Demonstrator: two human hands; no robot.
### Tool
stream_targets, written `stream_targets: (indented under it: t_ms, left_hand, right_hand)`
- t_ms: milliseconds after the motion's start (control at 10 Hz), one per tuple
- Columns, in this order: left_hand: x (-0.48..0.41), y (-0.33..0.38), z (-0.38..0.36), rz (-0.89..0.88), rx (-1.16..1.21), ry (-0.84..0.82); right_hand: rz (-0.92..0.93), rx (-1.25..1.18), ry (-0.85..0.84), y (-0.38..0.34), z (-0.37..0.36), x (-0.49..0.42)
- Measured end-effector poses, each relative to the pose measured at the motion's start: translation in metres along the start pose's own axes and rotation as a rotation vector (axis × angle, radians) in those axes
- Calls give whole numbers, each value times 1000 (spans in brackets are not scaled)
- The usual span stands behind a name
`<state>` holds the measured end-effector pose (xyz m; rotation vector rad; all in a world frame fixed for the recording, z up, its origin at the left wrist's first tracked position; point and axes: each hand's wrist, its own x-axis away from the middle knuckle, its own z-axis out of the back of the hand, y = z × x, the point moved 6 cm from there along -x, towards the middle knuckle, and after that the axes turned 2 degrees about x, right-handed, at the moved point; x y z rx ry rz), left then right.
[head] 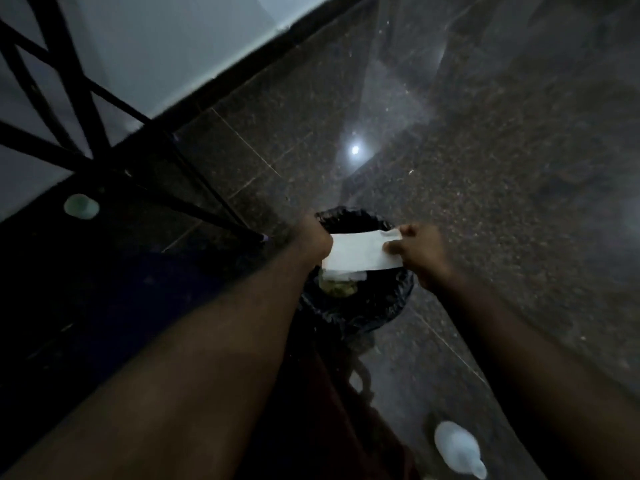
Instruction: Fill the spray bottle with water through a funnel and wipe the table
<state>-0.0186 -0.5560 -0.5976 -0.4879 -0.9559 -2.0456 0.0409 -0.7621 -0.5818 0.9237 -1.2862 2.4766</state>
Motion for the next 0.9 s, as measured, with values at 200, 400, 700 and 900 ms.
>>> stream_targets:
  t_ms: [200,400,700,900]
  left_hand:
    - [-12,-19,-41,79,-203,-107]
    - [-29,-14,-57,21,-258,-130]
    - [-43,-21,-43,-55,-409,-231]
    - [-33,-4,-26,-166,-384,-239]
  right_hand:
    - [-41,156,31,47,-19,-17]
    - [-5,218,50,59,-34,-38]
    - [-50,372,29,85,-47,-40]
    - [11,418,-106,57,-66,-35]
